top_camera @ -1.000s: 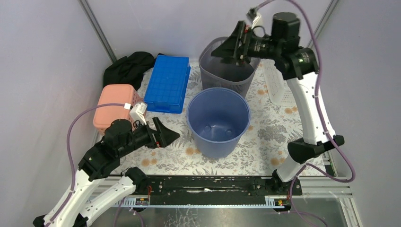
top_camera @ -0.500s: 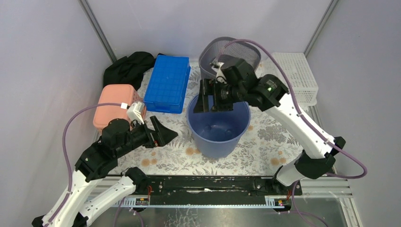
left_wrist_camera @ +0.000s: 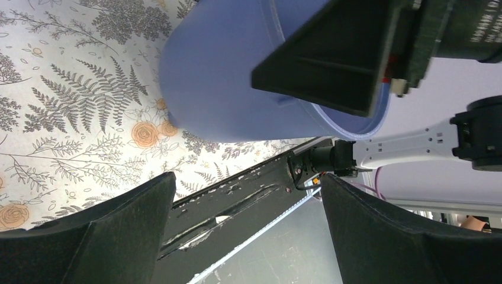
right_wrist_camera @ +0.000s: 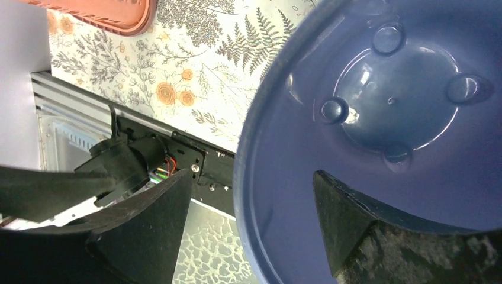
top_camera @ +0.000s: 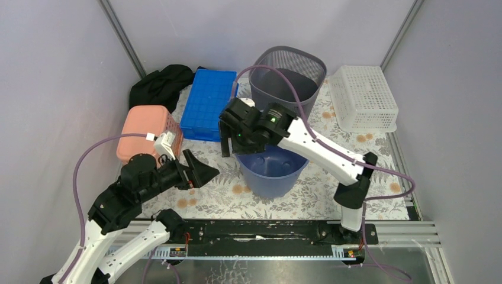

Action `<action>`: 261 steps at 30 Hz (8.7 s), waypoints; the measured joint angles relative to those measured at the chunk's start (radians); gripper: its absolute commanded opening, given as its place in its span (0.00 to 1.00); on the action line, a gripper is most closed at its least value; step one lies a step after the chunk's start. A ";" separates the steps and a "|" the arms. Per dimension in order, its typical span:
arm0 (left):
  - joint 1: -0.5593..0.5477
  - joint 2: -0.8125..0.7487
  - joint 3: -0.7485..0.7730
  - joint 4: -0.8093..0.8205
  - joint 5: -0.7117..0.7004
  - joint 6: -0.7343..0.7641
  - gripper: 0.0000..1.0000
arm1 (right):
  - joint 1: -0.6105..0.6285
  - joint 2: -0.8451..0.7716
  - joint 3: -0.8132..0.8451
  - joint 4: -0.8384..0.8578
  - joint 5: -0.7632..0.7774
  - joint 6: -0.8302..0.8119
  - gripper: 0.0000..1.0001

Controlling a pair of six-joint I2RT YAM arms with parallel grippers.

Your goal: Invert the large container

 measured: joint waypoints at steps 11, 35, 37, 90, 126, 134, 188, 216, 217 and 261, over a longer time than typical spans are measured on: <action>0.000 -0.045 0.001 -0.058 0.052 0.010 1.00 | 0.056 0.198 0.200 -0.189 0.131 0.092 0.65; 0.000 -0.097 0.000 -0.113 0.090 0.031 1.00 | 0.060 0.182 0.200 -0.314 0.217 0.047 0.00; 0.000 -0.100 0.000 -0.113 0.090 0.031 1.00 | 0.060 0.180 0.201 -0.313 0.212 0.047 0.00; 0.000 -0.095 0.225 -0.114 -0.043 -0.057 1.00 | -0.219 -0.753 -0.932 0.771 -0.384 0.244 0.00; 0.000 0.007 0.175 -0.096 -0.046 -0.063 1.00 | -0.607 -0.746 -1.052 0.962 -0.747 0.274 0.00; 0.000 0.010 0.170 -0.091 -0.047 -0.063 1.00 | -0.628 -0.729 -1.054 0.975 -0.803 0.277 0.00; 0.000 0.043 0.358 -0.079 -0.075 -0.043 1.00 | -0.510 -0.827 -1.423 1.581 -0.870 0.662 0.00; 0.000 0.046 0.416 -0.091 -0.077 -0.035 1.00 | -0.277 -0.398 -1.553 2.449 -0.602 0.887 0.00; 0.000 0.046 0.419 -0.091 -0.077 -0.035 1.00 | -0.267 -0.373 -1.552 2.483 -0.592 0.895 0.00; 0.000 0.015 0.422 -0.111 -0.095 -0.036 1.00 | -0.070 0.132 -1.262 2.708 -0.483 0.888 0.01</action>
